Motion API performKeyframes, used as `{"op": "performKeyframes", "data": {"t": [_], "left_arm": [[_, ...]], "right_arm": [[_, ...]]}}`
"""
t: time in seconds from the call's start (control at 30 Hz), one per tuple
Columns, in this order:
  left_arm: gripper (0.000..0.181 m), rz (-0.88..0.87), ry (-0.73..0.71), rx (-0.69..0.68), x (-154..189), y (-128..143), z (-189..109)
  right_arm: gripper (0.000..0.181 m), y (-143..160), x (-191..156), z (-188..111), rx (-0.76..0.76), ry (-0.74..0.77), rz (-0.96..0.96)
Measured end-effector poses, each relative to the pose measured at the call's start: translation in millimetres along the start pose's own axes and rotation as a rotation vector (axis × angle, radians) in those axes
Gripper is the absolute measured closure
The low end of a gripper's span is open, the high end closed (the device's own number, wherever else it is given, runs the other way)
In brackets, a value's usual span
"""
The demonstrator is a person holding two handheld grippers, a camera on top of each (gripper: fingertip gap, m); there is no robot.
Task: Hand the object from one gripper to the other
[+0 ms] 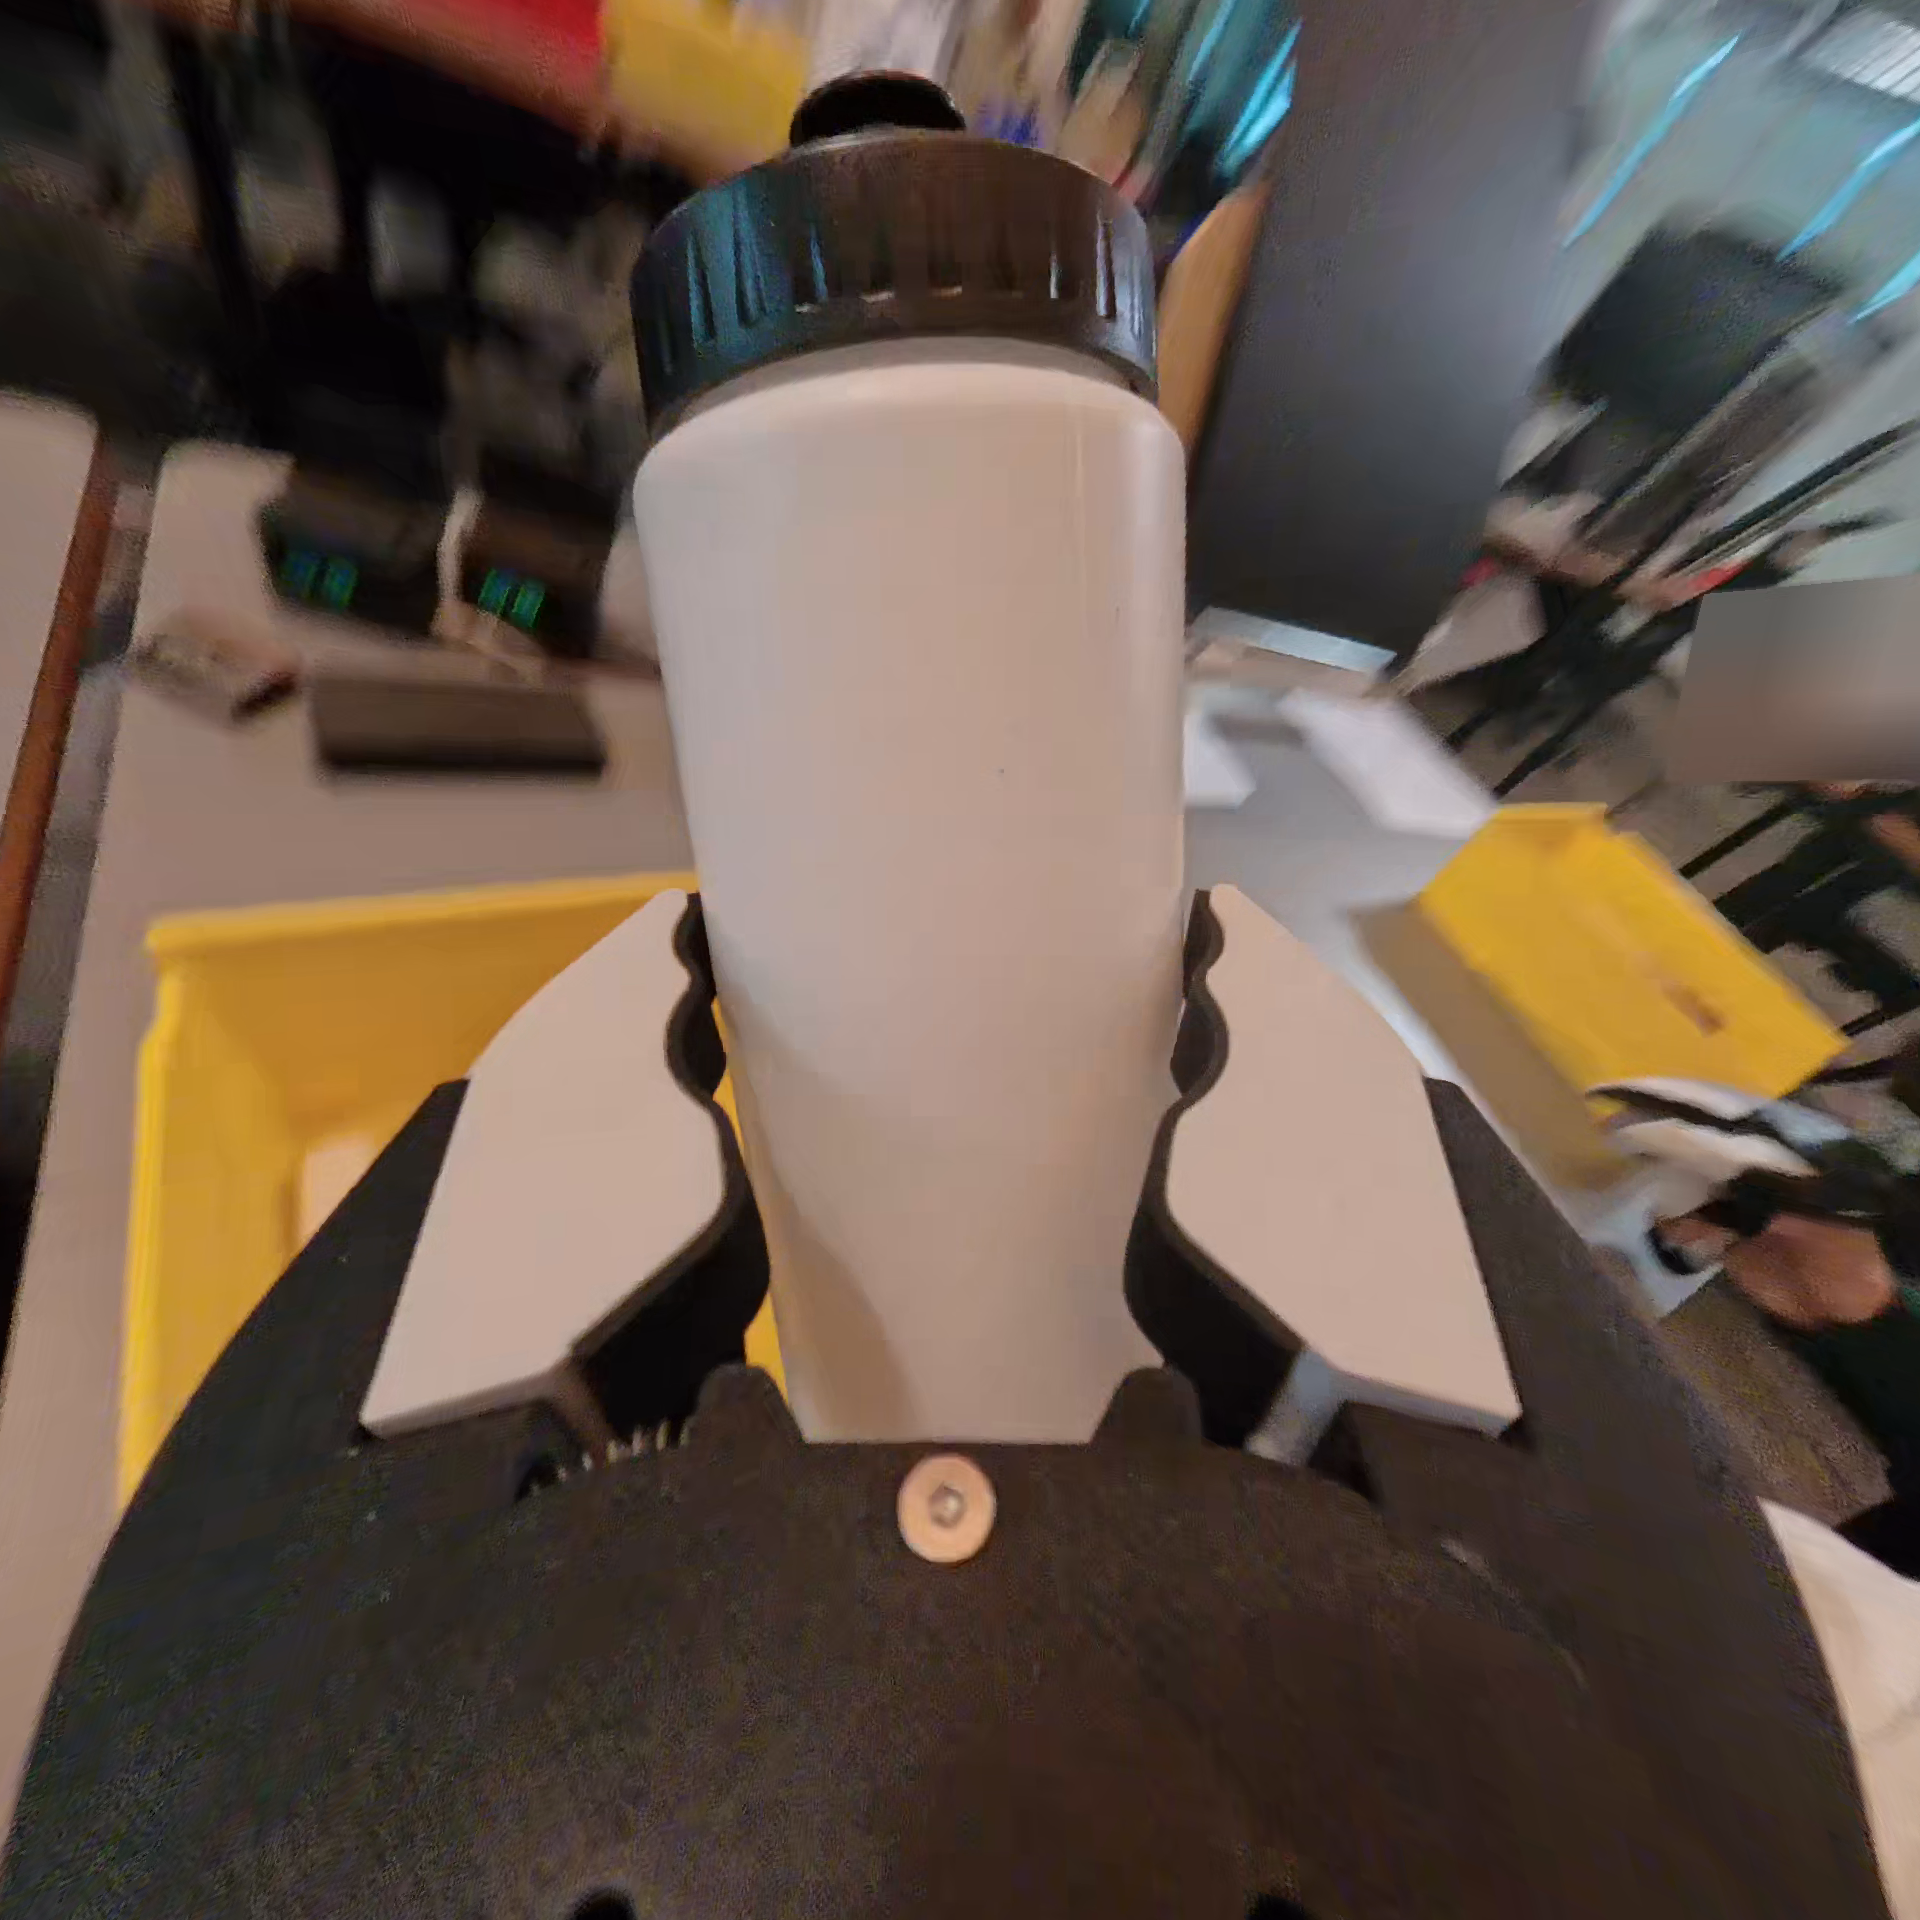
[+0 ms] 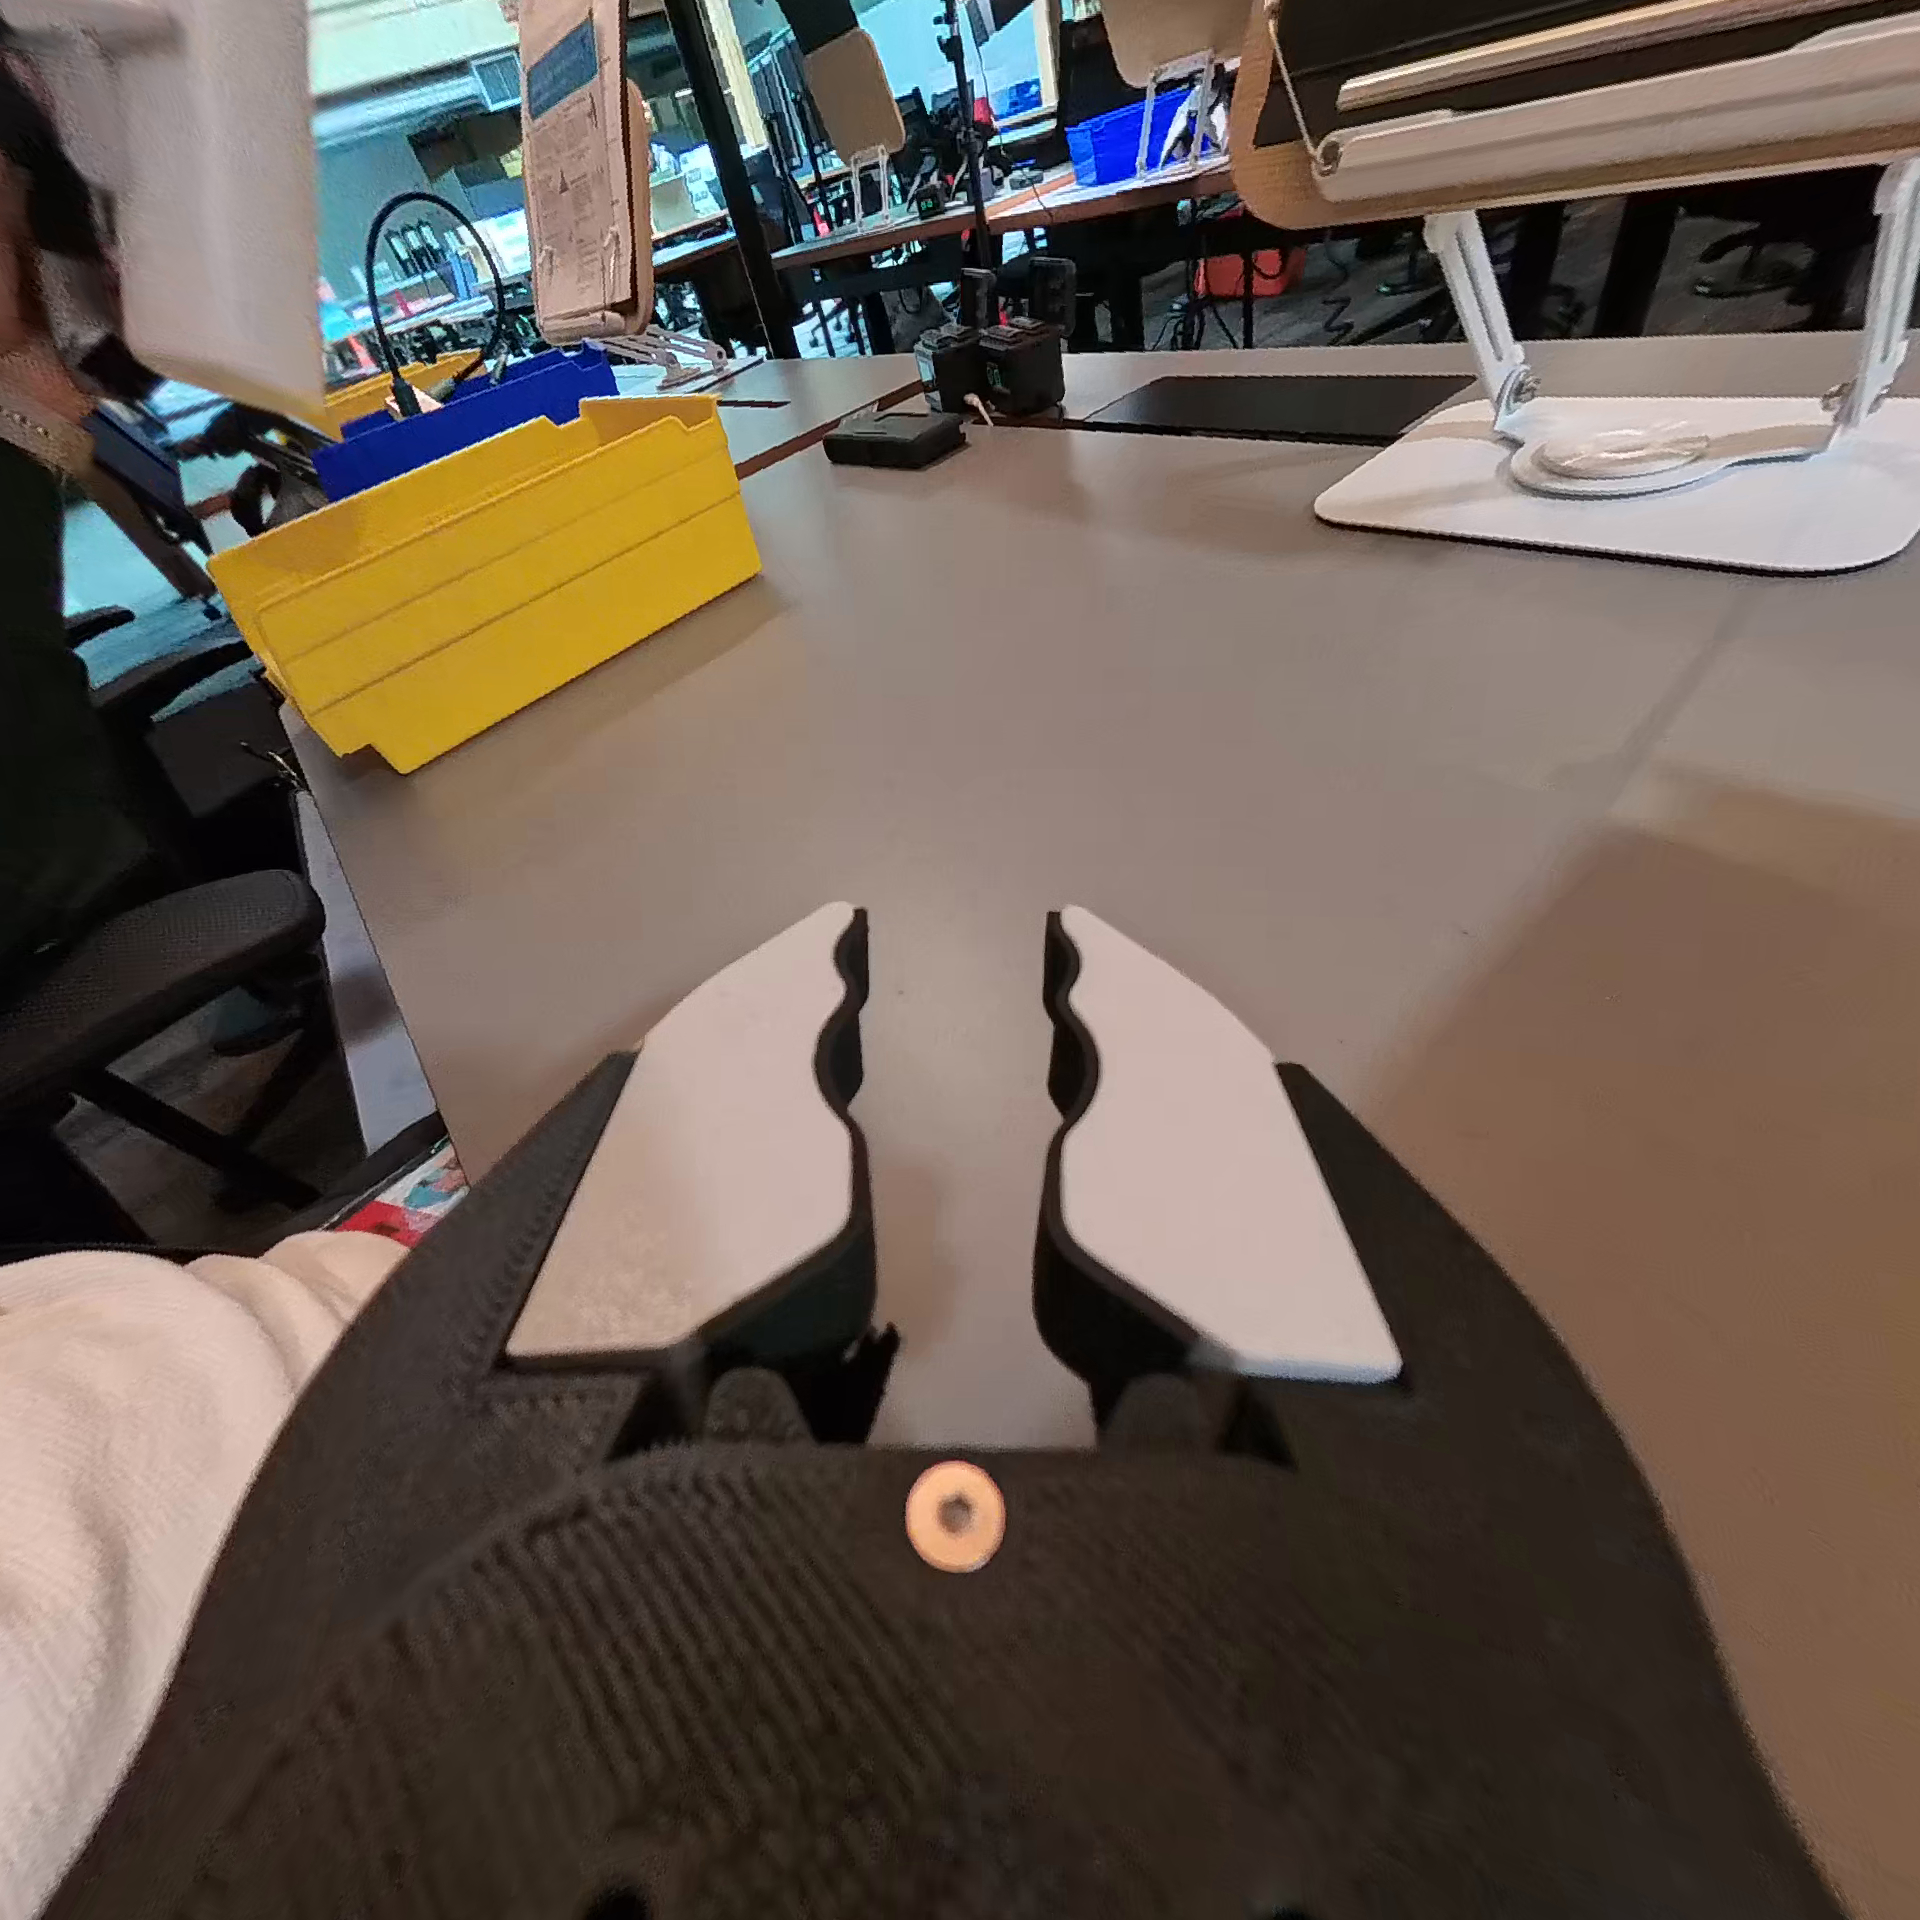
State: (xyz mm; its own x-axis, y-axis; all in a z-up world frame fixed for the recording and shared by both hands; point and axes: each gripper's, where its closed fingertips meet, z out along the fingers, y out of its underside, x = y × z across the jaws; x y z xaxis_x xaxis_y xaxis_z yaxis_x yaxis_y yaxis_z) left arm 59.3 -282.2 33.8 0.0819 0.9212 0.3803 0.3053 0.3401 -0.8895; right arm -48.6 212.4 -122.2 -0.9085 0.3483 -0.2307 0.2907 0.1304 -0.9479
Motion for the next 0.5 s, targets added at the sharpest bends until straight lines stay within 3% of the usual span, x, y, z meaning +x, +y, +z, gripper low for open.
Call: {"op": "performKeyframes", "data": {"t": [0.1, 0.2, 0.5], "left_arm": [[0.095, 0.072, 0.124, 0.211, 40, -38, -16], [0.095, 0.149, 0.176, 0.316, 70, -56, -25], [0.095, 0.273, 0.292, 0.425, 135, -71, -25]], "right_arm": [[0.149, 0, 2, -1, 0.005, 0.001, 0.017], [0.149, -2, 2, -2, 0.012, -0.007, 0.033], [0.15, -3, 0, -4, 0.02, -0.025, 0.038]]}}
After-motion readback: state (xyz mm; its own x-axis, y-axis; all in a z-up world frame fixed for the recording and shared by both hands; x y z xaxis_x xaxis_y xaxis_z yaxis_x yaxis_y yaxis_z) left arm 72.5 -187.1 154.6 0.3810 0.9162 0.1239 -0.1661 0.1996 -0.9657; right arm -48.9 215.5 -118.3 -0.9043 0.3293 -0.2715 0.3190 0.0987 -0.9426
